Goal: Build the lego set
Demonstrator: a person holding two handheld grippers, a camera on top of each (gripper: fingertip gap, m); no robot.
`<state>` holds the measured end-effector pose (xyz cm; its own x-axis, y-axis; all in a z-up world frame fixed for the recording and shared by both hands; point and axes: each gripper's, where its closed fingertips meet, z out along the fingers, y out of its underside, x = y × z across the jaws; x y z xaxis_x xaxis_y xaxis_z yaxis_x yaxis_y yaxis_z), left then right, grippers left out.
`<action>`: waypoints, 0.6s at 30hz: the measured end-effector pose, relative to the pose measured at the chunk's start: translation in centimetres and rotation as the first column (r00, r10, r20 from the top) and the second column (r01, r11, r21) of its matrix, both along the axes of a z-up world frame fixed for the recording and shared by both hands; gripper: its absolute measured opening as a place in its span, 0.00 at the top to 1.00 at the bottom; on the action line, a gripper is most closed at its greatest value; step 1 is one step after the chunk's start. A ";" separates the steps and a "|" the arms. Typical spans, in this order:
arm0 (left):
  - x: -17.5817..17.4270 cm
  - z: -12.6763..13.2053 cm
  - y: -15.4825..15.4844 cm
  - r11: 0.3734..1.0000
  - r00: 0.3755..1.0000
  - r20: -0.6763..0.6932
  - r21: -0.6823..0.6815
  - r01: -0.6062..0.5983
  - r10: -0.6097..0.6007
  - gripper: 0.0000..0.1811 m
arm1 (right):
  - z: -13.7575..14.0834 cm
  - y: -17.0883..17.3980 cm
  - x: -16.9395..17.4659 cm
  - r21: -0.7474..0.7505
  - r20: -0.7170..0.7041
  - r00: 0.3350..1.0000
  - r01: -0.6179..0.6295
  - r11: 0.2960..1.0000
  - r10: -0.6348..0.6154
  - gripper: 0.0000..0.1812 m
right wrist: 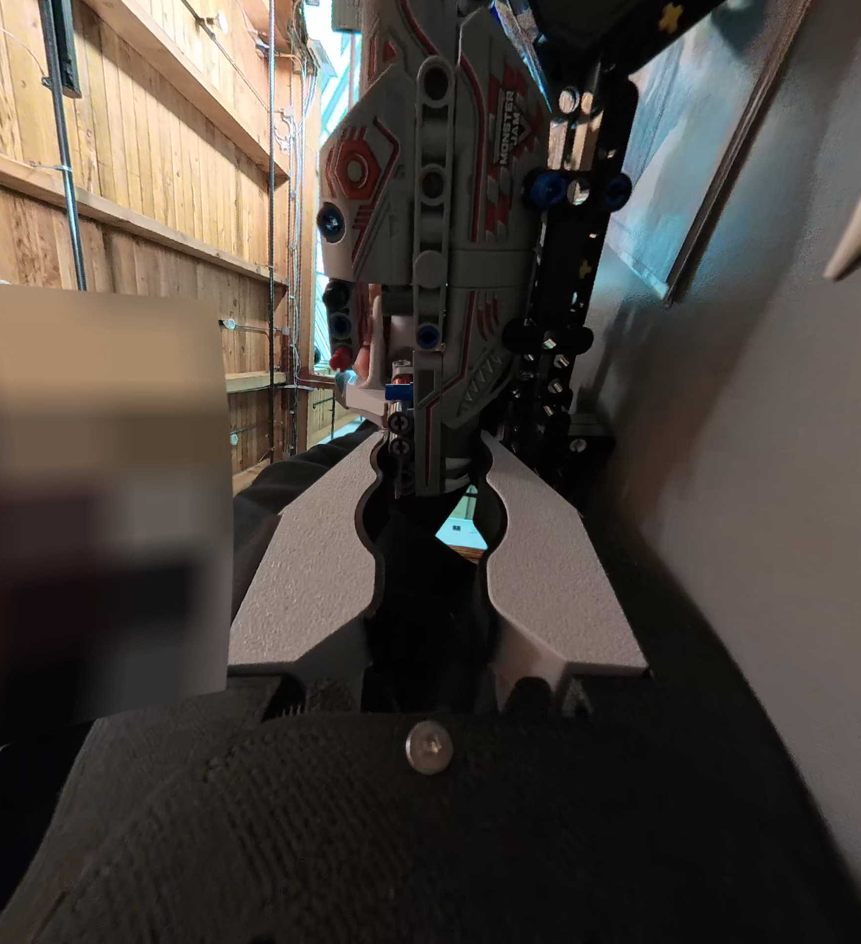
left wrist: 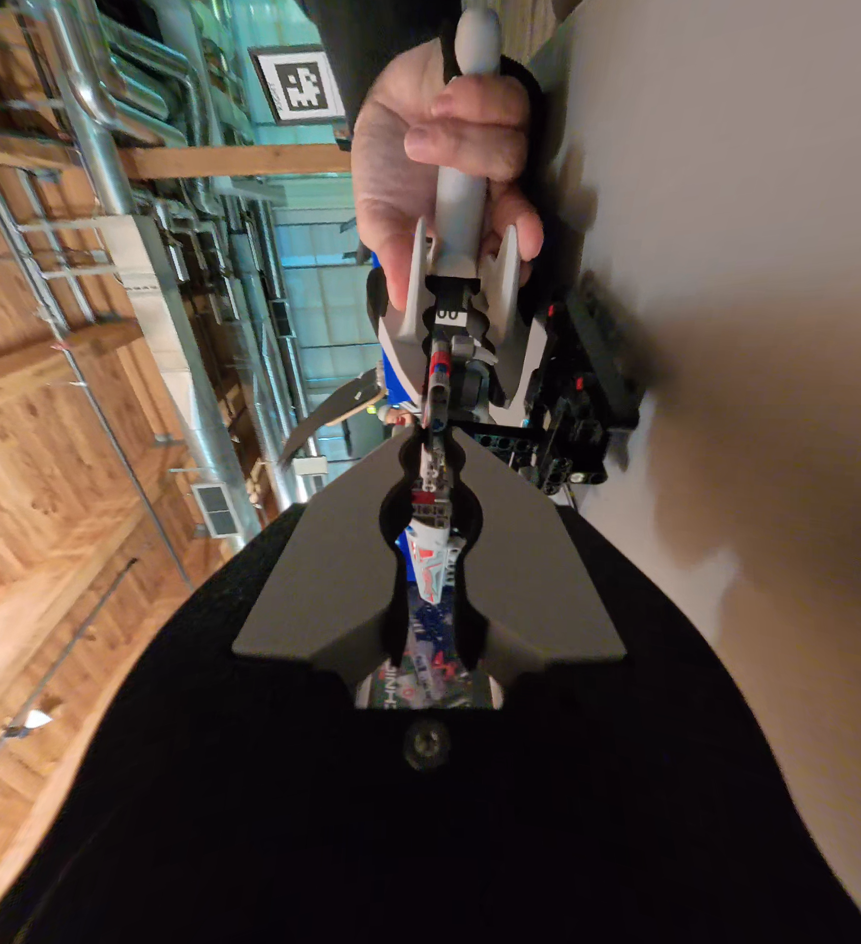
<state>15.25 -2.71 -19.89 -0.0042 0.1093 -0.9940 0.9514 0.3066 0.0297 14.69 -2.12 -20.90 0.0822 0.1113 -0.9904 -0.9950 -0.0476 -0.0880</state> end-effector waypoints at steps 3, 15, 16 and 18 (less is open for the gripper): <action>-0.3 0.0 0.0 1.000 0.997 0.074 -0.005 -0.005 0.005 0.98 | 0.0 0.0 -0.1 0.001 0.002 1.000 -0.004 1.000 0.004 0.83; -1.4 -0.2 -0.6 1.000 0.998 0.060 0.006 0.007 -0.008 0.98 | 0.0 0.1 0.0 -0.002 0.005 1.000 0.004 1.000 -0.004 0.83; -1.3 -0.2 -0.7 1.000 0.999 0.051 0.000 0.009 -0.009 0.98 | 0.0 0.1 0.1 -0.001 0.004 1.000 0.008 1.000 -0.008 0.83; -1.0 -0.1 -0.8 1.000 0.999 0.038 0.002 -0.005 0.005 0.98 | 0.0 0.0 0.4 -0.001 0.002 1.000 0.027 1.000 -0.027 0.83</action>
<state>14.29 -3.48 -20.03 0.0327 0.1114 -0.9932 0.9481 0.3109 0.0661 15.09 -2.12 -20.91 0.0874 0.1079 -0.9903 -0.9957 -0.0210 -0.0902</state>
